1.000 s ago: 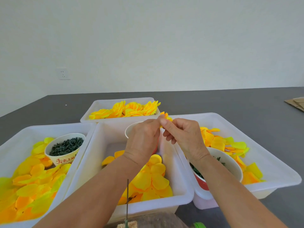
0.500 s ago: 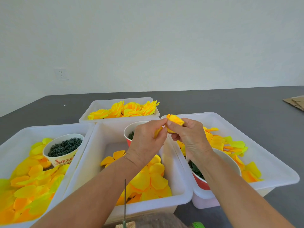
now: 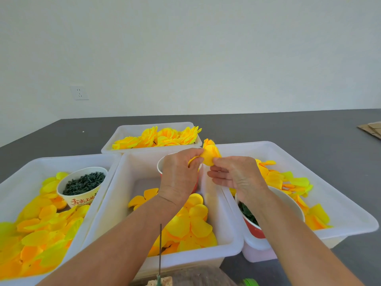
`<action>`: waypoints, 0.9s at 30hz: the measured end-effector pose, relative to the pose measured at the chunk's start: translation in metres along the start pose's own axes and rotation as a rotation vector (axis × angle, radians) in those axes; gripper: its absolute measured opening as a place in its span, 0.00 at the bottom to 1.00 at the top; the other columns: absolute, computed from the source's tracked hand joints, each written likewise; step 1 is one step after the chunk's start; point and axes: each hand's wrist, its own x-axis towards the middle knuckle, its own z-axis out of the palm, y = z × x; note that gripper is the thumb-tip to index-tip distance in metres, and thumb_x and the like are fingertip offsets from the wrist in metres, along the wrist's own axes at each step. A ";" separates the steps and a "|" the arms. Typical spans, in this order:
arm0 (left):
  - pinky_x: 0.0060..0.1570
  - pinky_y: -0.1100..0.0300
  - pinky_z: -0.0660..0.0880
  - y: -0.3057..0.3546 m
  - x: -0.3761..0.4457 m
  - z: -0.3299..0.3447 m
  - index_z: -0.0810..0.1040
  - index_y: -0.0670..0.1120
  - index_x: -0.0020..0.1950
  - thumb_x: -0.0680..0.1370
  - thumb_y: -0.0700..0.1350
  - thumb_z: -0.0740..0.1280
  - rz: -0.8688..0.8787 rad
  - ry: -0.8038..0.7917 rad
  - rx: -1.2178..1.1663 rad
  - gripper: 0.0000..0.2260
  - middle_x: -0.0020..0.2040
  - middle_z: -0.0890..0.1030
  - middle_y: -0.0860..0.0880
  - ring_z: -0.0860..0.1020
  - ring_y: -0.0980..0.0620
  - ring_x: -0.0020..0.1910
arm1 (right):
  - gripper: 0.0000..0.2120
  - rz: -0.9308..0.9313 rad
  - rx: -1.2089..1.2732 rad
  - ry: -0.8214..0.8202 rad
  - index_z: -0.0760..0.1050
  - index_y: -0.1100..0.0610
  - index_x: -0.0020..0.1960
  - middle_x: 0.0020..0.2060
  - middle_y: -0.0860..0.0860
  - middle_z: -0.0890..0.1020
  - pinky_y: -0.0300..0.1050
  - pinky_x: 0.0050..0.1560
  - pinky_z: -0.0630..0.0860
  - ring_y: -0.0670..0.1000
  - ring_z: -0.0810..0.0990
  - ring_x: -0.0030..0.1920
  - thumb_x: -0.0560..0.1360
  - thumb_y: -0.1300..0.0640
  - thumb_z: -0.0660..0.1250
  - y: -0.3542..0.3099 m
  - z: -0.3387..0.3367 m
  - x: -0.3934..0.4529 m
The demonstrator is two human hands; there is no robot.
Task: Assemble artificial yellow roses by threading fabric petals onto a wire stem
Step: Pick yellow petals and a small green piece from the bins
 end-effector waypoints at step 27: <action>0.51 0.40 0.76 -0.008 0.011 -0.007 0.80 0.39 0.51 0.78 0.38 0.64 -0.296 -0.036 -0.390 0.06 0.47 0.82 0.40 0.79 0.38 0.49 | 0.10 -0.361 -0.395 0.243 0.78 0.59 0.47 0.41 0.51 0.80 0.44 0.46 0.75 0.50 0.77 0.43 0.72 0.52 0.70 0.005 -0.002 0.008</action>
